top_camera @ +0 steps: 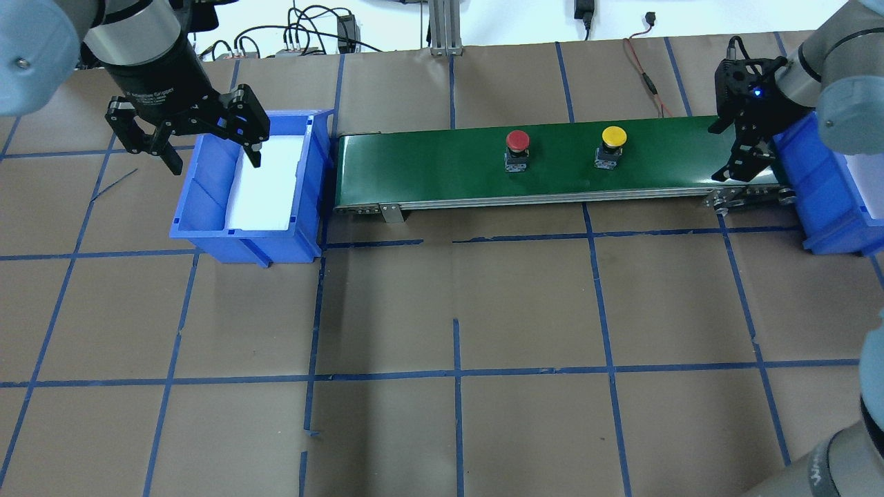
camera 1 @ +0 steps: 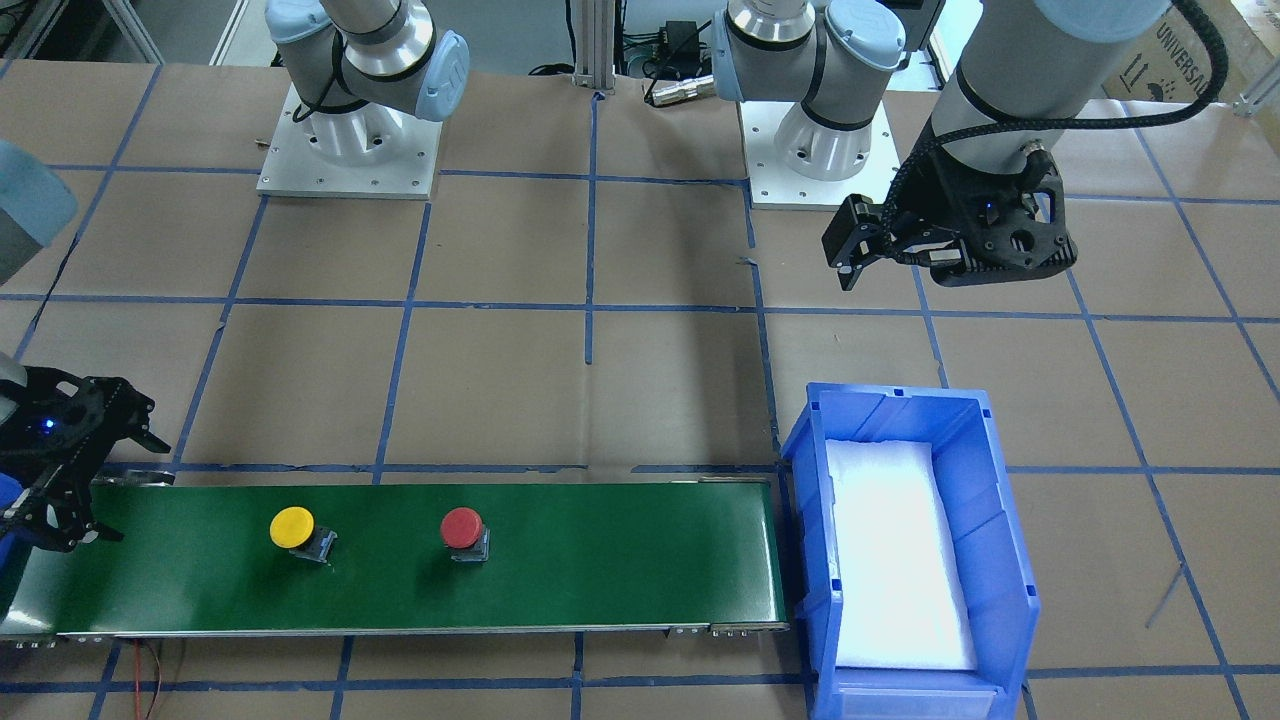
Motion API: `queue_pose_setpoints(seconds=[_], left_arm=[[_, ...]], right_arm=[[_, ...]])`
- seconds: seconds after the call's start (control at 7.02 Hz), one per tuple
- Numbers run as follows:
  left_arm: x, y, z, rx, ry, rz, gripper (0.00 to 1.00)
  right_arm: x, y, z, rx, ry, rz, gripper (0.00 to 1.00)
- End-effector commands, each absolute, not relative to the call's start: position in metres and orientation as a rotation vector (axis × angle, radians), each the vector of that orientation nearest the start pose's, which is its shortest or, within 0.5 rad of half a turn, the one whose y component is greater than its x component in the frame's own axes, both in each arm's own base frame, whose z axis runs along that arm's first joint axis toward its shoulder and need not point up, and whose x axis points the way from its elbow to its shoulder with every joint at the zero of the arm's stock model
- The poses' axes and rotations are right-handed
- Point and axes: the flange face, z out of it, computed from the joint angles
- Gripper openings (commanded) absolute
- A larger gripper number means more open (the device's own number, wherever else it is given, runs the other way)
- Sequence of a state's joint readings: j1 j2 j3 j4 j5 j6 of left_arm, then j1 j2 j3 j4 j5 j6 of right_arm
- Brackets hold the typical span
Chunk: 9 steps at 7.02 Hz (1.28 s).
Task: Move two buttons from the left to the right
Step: 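Hold the right gripper open at the belt end as buttons approach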
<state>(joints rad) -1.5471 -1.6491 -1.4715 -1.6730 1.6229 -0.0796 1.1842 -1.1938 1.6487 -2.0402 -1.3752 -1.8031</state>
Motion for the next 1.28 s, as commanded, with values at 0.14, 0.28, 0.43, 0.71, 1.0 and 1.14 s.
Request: queue_pose_setpoints(seconds=[0.14,0.28,0.43,0.71,1.0,1.14], left_arm=[[-0.115,-0.520,0.488,-0.148,3.082,0.121,1.00],[-0.115,-0.520,0.488,-0.148,3.082,0.121,1.00],[-0.115,-0.520,0.488,-0.148,3.082,0.121,1.00],[-0.115,-0.521,0.488,-0.146,3.082,0.109,1.00],[-0.114,-0.521,0.487,-0.151,3.081,0.112,1.00],[-0.114,-0.521,0.487,-0.153,3.080,0.114,1.00]], right_arm=[[-0.091,-0.629,0.280,-2.000,2.293,-0.274,0.94],[-0.089,-0.626,0.277,-2.009,2.285,-0.277,0.98],[-0.089,-0.626,0.279,-2.079,2.234,-0.282,1.00],[-0.089,-0.624,0.269,-2.149,2.169,-0.283,1.00],[-0.090,-0.624,0.271,-2.168,2.183,-0.279,1.00],[-0.092,-0.626,0.277,-2.184,2.205,-0.288,1.00]])
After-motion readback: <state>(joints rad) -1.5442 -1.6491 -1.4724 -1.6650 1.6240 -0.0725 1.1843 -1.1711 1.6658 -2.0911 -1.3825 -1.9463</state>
